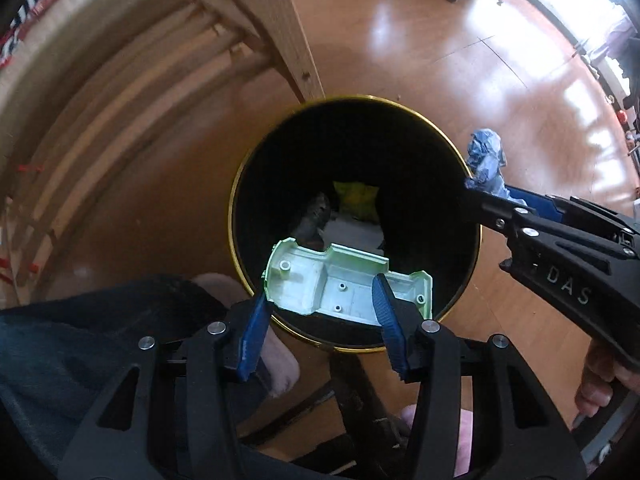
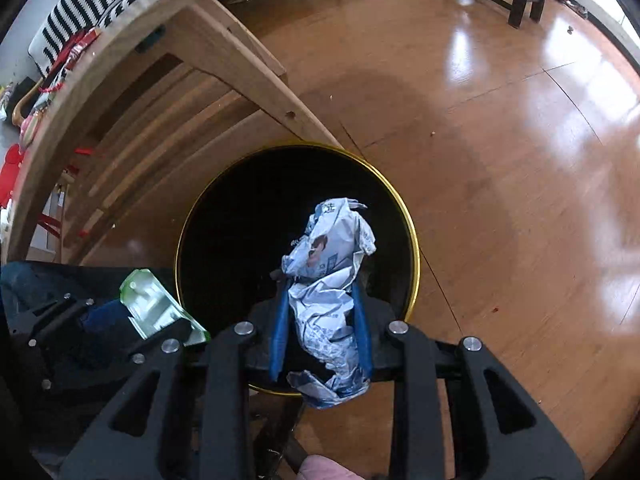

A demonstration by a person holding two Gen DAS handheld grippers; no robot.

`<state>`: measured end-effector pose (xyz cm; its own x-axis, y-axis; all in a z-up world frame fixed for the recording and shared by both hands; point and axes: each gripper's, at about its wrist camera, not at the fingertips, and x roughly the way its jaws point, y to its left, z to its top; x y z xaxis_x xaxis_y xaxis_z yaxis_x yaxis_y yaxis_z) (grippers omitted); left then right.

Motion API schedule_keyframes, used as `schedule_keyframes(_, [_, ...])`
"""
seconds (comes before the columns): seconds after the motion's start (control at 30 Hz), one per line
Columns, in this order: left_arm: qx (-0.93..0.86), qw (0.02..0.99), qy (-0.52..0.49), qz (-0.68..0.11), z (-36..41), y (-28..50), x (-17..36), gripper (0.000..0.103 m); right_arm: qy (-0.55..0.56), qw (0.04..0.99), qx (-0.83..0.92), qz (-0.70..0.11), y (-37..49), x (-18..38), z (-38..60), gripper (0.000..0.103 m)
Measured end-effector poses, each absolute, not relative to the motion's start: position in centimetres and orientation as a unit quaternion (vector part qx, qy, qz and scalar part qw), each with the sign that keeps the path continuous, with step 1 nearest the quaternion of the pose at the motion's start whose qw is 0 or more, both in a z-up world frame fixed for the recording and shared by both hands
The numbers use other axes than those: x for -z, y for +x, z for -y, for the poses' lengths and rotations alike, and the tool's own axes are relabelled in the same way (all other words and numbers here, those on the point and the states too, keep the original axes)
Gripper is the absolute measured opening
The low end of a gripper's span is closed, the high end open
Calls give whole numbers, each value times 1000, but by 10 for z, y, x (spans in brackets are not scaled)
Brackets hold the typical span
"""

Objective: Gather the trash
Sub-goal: 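Lower both items into the black bin and open both grippers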

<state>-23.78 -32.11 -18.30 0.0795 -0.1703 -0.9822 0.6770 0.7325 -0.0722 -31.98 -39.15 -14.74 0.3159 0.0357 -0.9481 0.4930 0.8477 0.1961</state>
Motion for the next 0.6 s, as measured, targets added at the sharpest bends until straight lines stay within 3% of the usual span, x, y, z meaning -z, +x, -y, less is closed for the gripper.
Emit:
schedule_keyframes(0.03, [301, 705, 207, -608, 321, -237, 183, 50, 235, 777, 148, -565, -319, 147, 392, 29])
schedule_keyframes(0.1, [306, 707, 204, -604, 321, -238, 180, 64, 232, 782, 155, -558, -318, 143, 390, 31])
schedule_keyframes(0.13, [307, 711, 204, -598, 321, -239, 179, 83, 231, 784, 156, -555, -316, 140, 389, 33])
schedule_keyframes(0.17, [307, 717, 204, -591, 318, -236, 176, 94, 233, 786, 155, -551, -316, 137, 388, 47])
schedule_keyframes(0.2, [307, 725, 205, -581, 317, -238, 173, 94, 237, 789, 154, -545, -317, 134, 388, 63])
schedule_keyframes(0.37, [314, 732, 192, -574, 315, -244, 159, 96, 224, 799, 171, -531, -313, 122, 396, 96])
schedule_keyframes(0.47, [321, 727, 162, -585, 305, -241, 148, 96, 192, 803, 204, -526, -315, 116, 401, 96])
schedule_keyframes(0.6, [310, 773, 110, -542, 278, -228, 94, 96, 176, 809, 230, -512, -314, 102, 405, 96])
